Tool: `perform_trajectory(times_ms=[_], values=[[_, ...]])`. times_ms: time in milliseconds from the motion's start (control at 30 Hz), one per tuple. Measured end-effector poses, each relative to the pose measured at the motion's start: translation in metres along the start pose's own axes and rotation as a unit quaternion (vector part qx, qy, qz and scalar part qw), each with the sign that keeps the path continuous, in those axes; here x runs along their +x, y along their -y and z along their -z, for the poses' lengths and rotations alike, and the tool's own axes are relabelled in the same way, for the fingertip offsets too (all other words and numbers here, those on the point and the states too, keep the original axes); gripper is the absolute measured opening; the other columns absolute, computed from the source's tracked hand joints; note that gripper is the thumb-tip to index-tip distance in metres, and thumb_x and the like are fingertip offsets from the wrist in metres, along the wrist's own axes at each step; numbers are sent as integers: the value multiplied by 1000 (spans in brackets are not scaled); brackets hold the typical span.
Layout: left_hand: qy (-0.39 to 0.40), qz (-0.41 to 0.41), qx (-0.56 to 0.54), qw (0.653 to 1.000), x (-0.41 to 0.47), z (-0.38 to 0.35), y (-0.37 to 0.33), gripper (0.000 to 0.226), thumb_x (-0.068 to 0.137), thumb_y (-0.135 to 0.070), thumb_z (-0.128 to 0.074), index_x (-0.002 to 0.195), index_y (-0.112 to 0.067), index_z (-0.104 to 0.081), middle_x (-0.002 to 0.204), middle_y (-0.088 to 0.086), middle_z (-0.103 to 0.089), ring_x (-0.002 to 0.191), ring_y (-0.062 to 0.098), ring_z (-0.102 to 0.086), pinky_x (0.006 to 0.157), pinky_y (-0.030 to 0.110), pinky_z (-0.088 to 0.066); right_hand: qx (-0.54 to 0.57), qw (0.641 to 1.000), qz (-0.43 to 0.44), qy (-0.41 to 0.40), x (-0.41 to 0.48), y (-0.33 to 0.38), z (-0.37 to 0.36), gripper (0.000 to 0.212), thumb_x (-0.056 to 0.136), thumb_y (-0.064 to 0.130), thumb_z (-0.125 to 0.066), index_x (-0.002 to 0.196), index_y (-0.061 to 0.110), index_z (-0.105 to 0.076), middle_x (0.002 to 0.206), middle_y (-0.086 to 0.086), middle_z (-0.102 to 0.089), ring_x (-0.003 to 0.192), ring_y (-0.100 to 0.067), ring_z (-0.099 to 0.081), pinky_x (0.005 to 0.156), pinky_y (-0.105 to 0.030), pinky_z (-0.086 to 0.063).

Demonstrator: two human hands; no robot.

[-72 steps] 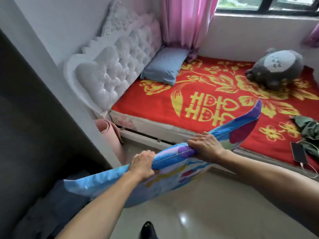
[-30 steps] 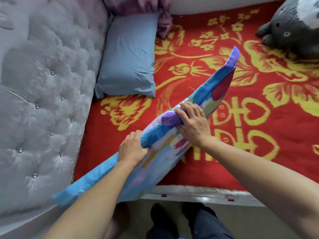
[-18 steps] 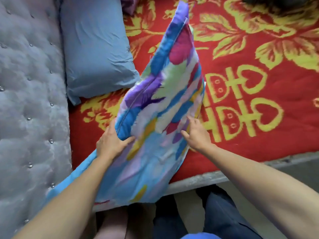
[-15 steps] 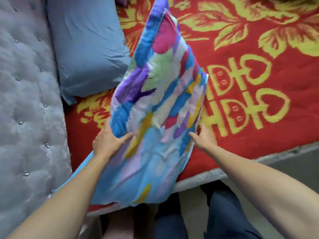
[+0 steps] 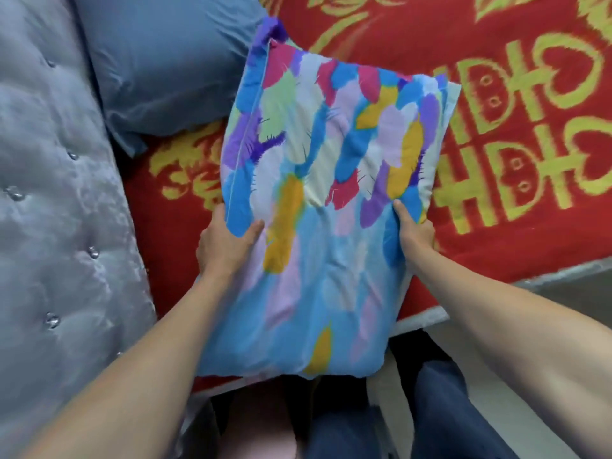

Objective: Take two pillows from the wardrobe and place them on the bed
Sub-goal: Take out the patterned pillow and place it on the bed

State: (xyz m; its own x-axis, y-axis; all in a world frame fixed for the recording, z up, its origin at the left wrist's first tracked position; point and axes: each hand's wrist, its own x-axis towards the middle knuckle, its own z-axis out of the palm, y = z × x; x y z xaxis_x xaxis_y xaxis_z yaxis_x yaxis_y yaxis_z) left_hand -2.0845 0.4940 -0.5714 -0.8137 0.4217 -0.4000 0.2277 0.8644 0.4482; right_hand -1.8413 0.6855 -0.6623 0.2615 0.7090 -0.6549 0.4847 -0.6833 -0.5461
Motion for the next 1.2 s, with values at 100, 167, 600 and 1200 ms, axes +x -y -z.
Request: perform_trajectory(times_ms=[100, 167, 600, 1200], values=[[-53, -7, -20, 998, -19, 21, -9, 46, 75, -50, -69, 107, -22, -52, 97, 14, -70, 92, 41, -62, 73, 43, -46, 30, 997, 47, -52, -33, 20, 8, 72, 65, 67, -70, 104, 8, -56, 101, -4, -64, 96, -28, -60, 87, -38, -48], [-94, -1, -35, 995, -33, 40, -8, 47, 75, -48, -70, 111, -23, -54, 94, 15, -71, 89, 41, -63, 73, 44, -48, 44, 994, 81, -61, -56, 32, 9, 65, 69, 64, -70, 102, 11, -53, 97, -2, -59, 98, -28, -58, 86, -36, -46], [-89, 179, -123, 972, -13, 47, 121, 43, 84, -35, -67, 108, -4, -49, 107, 28, -64, 98, 44, -61, 84, 52, -51, -225, 947, 206, 106, -94, 71, -104, 81, 75, 72, -55, 123, 8, -43, 121, -14, -59, 112, -35, -55, 87, -40, -41], [-30, 161, 53, 985, 10, -36, 181, 97, 72, -62, -67, 148, -42, -9, 121, 27, -43, 104, 49, -51, 91, 56, -42, -489, 708, 488, 145, -72, 24, -178, 83, 80, 62, -59, 148, 37, -18, 161, -7, 0, 144, -37, -2, 100, -65, -32]])
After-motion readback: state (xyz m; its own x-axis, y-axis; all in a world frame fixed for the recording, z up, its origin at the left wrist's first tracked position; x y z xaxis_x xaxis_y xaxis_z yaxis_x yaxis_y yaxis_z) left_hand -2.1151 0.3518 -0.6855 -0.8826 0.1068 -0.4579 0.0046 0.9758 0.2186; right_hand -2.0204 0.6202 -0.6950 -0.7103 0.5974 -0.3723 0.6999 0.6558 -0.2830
